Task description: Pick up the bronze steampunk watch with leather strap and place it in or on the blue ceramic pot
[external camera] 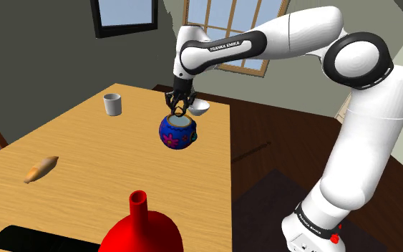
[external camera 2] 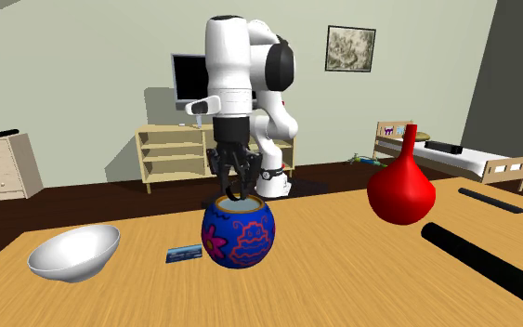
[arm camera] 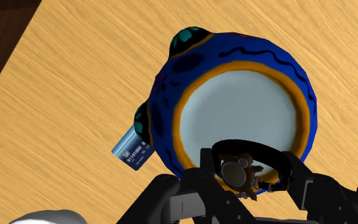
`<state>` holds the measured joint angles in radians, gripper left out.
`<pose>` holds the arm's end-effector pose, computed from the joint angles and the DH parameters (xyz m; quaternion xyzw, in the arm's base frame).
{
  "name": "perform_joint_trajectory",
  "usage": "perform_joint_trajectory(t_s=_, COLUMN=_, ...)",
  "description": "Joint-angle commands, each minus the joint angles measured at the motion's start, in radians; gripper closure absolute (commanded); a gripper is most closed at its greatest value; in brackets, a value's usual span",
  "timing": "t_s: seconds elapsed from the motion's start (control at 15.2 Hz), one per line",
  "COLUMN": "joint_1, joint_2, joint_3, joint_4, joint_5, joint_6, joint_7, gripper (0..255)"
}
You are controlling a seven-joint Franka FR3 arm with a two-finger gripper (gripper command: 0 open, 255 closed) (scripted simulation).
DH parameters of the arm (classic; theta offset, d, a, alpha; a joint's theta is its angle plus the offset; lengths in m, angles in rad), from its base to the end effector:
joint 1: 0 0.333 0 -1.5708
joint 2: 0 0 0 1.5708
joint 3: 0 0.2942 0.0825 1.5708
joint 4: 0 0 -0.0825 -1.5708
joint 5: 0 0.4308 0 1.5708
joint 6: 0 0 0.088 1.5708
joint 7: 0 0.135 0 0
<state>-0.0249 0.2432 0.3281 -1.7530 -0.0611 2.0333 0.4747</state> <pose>0.6435 0.1865 0.3724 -0.9966 0.0782 -0.0192 0.0198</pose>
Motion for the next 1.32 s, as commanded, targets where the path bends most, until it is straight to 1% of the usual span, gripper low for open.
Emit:
perform_joint_trajectory(t_s=0.0, joint_1=-0.001, joint_2=0.001, joint_3=-0.001, joint_4=-0.007, joint_5=0.000, joint_6=0.009, joint_7=-0.001, gripper=255)
perform_joint_trajectory(t_s=0.4, joint_1=-0.001, joint_2=0.001, joint_3=-0.001, joint_4=-0.007, joint_5=0.000, joint_6=0.009, joint_7=-0.001, gripper=255)
perform_joint_trajectory(t_s=0.46, joint_1=-0.001, joint_2=0.001, joint_3=-0.001, joint_4=-0.007, joint_5=0.000, joint_6=0.009, joint_7=-0.001, gripper=0)
perform_joint_trajectory(t_s=0.79, joint_1=-0.001, joint_2=0.001, joint_3=-0.001, joint_4=-0.007, joint_5=0.000, joint_6=0.009, joint_7=-0.001, gripper=0)
perform_joint_trajectory(t_s=1.06, joint_1=-0.004, joint_2=-0.033, joint_3=0.002, joint_4=0.076, joint_5=0.013, joint_6=-0.107, joint_7=-0.010, gripper=0)
perform_joint_trajectory(t_s=1.25, joint_1=-0.004, joint_2=-0.033, joint_3=0.002, joint_4=0.076, joint_5=0.013, joint_6=-0.107, joint_7=-0.010, gripper=0)
